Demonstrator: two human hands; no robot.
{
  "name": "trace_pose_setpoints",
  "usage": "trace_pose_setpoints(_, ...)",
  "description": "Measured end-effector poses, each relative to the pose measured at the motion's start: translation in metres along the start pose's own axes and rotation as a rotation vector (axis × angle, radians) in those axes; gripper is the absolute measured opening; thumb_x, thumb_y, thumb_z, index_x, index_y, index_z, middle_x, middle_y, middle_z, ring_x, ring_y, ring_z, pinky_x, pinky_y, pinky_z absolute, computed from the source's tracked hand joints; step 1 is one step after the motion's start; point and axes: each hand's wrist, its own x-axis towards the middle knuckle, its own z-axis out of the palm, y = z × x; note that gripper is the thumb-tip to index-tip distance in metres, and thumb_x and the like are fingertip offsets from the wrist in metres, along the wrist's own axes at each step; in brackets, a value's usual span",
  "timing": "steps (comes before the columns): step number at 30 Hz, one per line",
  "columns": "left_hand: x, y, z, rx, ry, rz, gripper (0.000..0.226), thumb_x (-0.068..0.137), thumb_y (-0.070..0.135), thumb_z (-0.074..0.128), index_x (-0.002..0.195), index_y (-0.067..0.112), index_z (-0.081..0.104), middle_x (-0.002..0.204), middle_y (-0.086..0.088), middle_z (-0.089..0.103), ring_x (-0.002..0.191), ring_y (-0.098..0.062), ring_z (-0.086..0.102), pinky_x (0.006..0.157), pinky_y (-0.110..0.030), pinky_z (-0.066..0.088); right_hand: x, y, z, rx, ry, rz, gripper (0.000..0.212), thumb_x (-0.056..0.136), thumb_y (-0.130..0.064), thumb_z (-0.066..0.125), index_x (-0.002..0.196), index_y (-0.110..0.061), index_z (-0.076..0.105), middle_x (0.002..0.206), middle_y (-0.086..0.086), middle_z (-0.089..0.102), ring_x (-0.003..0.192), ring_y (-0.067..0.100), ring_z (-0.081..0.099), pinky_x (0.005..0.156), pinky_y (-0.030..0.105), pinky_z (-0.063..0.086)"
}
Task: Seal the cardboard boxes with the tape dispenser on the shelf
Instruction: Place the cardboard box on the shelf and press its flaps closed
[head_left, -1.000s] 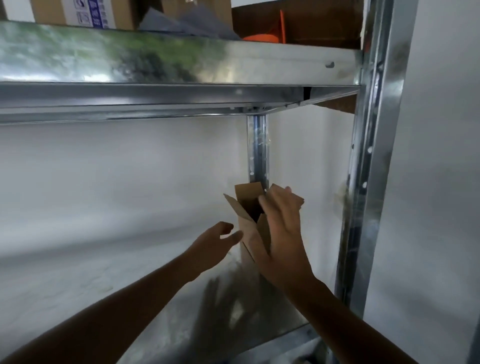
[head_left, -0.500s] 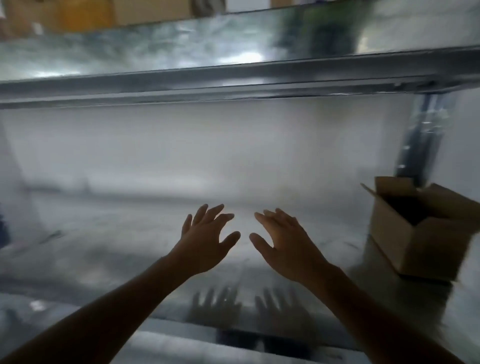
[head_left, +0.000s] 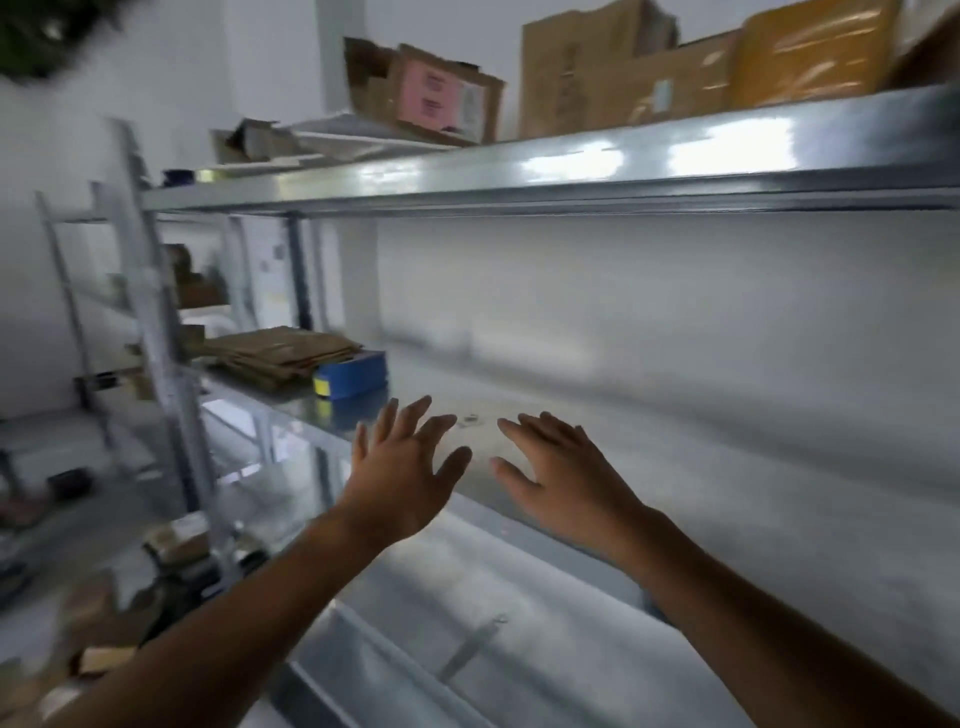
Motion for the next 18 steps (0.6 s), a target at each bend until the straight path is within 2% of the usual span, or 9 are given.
trace_pose_setpoints(3, -0.012, -0.065, -0.036, 0.059, 0.052, -0.061, 0.067, 0.092, 0.072, 0.032, 0.149, 0.038, 0.042, 0.163, 0.002, 0.027, 0.155, -0.026, 0.011, 0.124, -0.057, 0.014, 0.036, -0.069, 0.03, 0.065, 0.041, -0.065, 0.055, 0.105, -0.052, 0.039, 0.154, -0.026, 0.038, 0.159, -0.003, 0.039, 0.146, 0.018, 0.025, 0.117, 0.036, 0.022)
trace_pose_setpoints(9, -0.028, -0.173, -0.087, 0.079, 0.097, -0.186, 0.062, 0.097, 0.066, 0.041, 0.149, 0.033, 0.043, 0.162, 0.001, 0.028, 0.154, -0.024, 0.01, 0.124, -0.054, 0.012, 0.101, -0.171, 0.084, 0.132, 0.035, -0.141, 0.047, 0.102, -0.05, 0.046, 0.138, -0.02, 0.054, 0.135, 0.001, 0.058, 0.127, 0.025, 0.049, 0.103, 0.038, 0.04)
trace_pose_setpoints(14, -0.012, -0.248, -0.105, 0.083, 0.118, -0.211, 0.063, 0.097, 0.065, 0.041, 0.152, 0.034, 0.038, 0.164, 0.001, 0.025, 0.155, -0.023, 0.007, 0.126, -0.053, 0.005, 0.166, -0.222, 0.12, 0.172, 0.021, -0.154, 0.048, 0.101, -0.054, 0.045, 0.135, -0.022, 0.055, 0.134, 0.001, 0.059, 0.127, 0.026, 0.051, 0.1, 0.039, 0.043)
trace_pose_setpoints(18, 0.017, -0.309, -0.102, 0.094, 0.121, -0.236, 0.067, 0.097, 0.067, 0.04, 0.153, 0.031, 0.038, 0.164, -0.001, 0.027, 0.156, -0.026, 0.009, 0.126, -0.054, 0.005, 0.224, -0.241, 0.153, 0.166, 0.016, -0.14, 0.058, 0.1, -0.059, 0.04, 0.145, -0.024, 0.049, 0.147, 0.004, 0.053, 0.135, 0.029, 0.045, 0.107, 0.043, 0.038)
